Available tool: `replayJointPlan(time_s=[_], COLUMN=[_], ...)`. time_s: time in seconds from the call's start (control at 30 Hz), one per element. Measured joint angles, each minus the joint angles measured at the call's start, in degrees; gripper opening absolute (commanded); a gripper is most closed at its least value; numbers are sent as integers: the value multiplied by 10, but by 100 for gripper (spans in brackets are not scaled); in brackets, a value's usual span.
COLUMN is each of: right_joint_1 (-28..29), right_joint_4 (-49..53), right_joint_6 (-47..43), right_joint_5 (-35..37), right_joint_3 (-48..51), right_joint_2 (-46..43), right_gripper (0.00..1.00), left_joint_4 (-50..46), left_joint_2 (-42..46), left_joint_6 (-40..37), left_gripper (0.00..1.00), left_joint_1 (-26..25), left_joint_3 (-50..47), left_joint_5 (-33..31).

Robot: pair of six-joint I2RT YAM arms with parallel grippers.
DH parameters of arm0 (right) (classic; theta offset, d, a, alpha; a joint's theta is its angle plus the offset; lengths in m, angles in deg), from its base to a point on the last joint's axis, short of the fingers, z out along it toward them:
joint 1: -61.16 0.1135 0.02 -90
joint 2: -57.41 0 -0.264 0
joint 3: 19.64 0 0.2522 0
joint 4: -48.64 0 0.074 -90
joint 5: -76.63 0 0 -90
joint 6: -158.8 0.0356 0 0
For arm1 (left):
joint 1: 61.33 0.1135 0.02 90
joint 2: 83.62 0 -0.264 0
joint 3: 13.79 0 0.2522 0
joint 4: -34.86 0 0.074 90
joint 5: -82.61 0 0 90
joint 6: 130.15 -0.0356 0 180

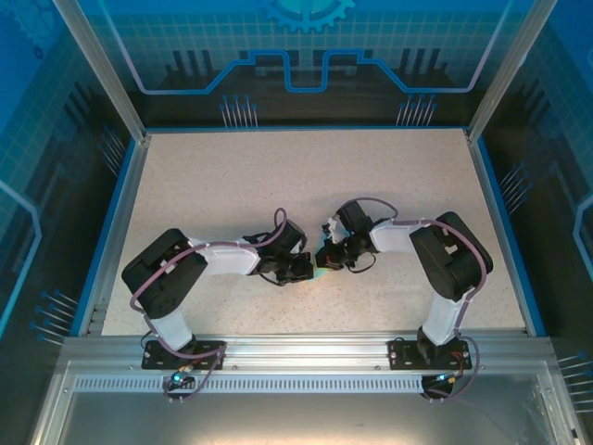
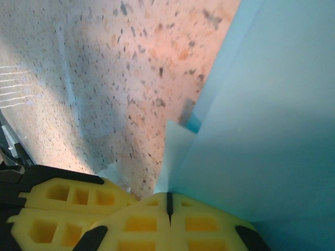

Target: Fold a paper plane with a square sheet of paper (pick it up from the middle)

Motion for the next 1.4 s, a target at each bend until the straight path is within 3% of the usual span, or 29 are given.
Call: replayJointPlan(time_s=[0.67, 0.87, 1.0, 1.17, 1.3, 1.4], right_joint_1=[-166, -190, -196, -192, -173, -148], right_joint_4=[9, 8, 9, 5, 9, 13], right_joint_6=[-17, -17, -15, -5, 8, 18], right_joint_5=[31, 70, 90, 99, 107, 110], right_joint_3=[-78, -94, -84, -23, 33, 59], right_joint_2=[48, 47, 7, -104, -183, -218], right_gripper=[8, 16, 30, 50, 67, 74], left_joint_4=[0, -8, -26, -61, -68, -66], left_joint_2=[1, 1, 5, 27, 63, 91], left_joint_6=[-5, -15, -18, -29, -30, -30], left_gripper=[0, 1, 12, 32, 52, 69], left_joint_1=[0, 0, 0, 0, 1, 9], left_joint_3=[0, 4, 10, 23, 49, 55], left_joint_5=[0, 0, -2, -15, -33, -47])
